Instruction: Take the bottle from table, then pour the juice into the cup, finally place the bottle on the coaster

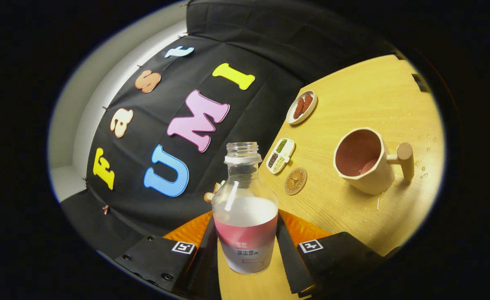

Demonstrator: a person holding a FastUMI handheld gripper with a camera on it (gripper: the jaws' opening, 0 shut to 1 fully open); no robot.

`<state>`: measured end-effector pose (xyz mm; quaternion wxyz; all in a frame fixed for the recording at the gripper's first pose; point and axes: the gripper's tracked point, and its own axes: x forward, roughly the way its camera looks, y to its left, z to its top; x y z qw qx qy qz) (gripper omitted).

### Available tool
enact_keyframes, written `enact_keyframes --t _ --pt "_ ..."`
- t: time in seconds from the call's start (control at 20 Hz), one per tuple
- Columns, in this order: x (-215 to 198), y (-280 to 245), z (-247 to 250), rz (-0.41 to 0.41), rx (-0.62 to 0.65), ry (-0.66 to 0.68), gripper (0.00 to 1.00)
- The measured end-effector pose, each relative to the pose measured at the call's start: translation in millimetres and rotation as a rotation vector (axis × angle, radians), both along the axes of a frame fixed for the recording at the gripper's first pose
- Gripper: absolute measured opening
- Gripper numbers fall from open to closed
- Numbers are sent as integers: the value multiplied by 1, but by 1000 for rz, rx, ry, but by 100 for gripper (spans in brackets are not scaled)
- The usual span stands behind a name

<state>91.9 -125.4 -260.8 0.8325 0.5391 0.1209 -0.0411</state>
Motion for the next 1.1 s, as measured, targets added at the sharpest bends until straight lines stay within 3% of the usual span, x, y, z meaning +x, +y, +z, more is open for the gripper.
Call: enact_keyframes --t 0.6,0.85,1.1 --pt "0 -38 -20 -198 357 28 74" --pt "-4 -46 -24 -222 448 33 74" --pt "-3 -39 -30 -194 501 64 74"
